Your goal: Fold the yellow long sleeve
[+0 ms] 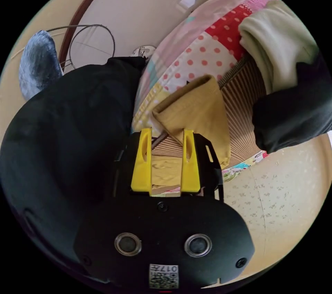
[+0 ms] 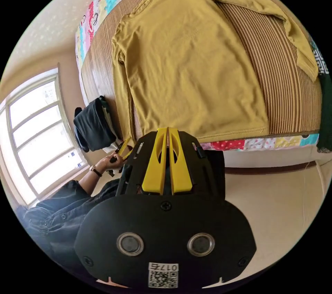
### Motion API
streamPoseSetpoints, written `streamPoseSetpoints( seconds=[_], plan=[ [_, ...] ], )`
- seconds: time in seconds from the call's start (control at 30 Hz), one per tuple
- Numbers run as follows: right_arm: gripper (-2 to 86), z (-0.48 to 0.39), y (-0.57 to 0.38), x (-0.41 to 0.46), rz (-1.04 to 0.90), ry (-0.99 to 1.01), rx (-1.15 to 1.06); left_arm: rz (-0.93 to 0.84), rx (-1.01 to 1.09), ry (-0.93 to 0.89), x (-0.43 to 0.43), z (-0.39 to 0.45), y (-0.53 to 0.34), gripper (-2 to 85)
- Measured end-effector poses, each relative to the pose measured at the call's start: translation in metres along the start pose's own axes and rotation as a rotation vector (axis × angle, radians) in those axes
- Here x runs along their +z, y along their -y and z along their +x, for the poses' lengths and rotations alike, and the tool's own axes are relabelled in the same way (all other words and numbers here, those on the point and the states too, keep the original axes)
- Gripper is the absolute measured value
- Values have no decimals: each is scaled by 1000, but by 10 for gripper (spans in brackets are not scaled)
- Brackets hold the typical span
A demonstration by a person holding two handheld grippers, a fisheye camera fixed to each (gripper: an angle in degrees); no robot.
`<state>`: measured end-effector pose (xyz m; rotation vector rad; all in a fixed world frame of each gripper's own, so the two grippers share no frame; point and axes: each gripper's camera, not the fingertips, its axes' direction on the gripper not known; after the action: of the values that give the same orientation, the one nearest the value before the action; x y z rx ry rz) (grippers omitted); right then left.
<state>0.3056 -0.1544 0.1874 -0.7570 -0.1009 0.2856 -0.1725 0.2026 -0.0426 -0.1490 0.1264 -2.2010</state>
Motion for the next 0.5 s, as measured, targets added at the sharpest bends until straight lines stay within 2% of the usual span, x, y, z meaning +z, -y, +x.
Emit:
streamPoseSetpoints(
  seconds=[0.07,0.27,0.5],
  plan=[
    [3,15,-15,-4,37,21,76,-31,-27,-49,3,3,13,101],
    [3,41,-46,-3,68,22,184,-155,60,54,-8,25,51,51],
    [3,59,-27,2,39,135,162,8,394,0,-88,71,-5,28]
  ],
)
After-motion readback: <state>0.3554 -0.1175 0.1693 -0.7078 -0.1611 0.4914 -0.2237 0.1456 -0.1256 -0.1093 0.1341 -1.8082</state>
